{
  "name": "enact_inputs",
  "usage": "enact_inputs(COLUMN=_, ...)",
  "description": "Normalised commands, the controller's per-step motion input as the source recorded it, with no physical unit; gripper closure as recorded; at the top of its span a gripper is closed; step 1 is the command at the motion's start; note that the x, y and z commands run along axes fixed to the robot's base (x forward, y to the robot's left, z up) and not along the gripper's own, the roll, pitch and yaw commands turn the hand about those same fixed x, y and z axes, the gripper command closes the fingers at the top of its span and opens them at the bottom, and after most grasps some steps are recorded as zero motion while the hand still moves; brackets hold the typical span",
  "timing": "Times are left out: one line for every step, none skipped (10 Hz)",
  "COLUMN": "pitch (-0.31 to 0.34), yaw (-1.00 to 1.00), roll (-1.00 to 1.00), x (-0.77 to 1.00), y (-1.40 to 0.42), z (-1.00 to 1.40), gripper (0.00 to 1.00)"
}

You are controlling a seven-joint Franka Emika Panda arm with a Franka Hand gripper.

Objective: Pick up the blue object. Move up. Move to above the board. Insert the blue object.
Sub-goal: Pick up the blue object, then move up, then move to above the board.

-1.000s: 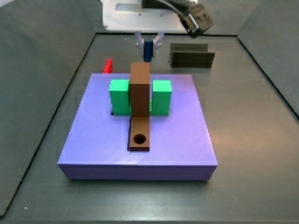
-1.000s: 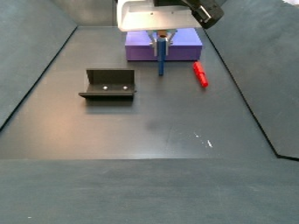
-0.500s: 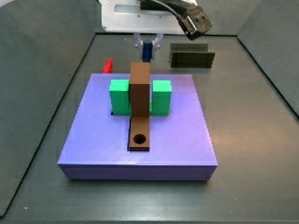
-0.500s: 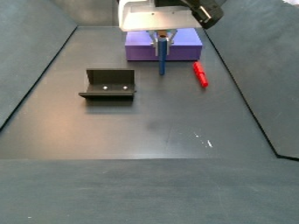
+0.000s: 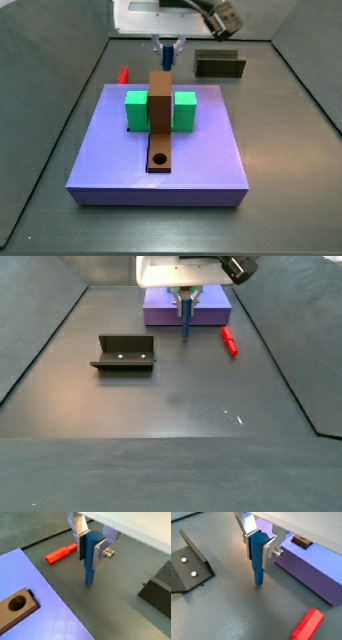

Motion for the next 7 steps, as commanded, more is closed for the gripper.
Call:
enact_inputs(pitch=0.000, yaw=0.00, roll=0.00, x=0.00, y=0.00, z=0.00, gripper=1.00)
enact_inputs(pitch=0.000, yaw=0.00, roll=0.00, x=0.00, y=0.00, z=0.00, gripper=1.00)
enact_inputs(pitch=0.000, yaw=0.00, roll=0.00, x=0.00, y=0.00, z=0.83, gripper=1.00)
enact_inputs(pitch=-0.015, yaw=-0.05, roll=0.00, x=0.01, y=-0.06, z=0.79, gripper=1.00)
enact_inputs(pitch=0.003, yaw=-0.05, roll=-0.01, x=-0.01, y=-0.05, z=0.57, gripper=1.00)
enact_inputs(pitch=-0.009, yaw=-0.02, roll=-0.03, x=0.02, y=-0.01, z=0.18, gripper=1.00)
enact_inputs(pitch=0.000, yaw=0.00, roll=0.00, x=0.00, y=0.00, z=1.40, gripper=1.00)
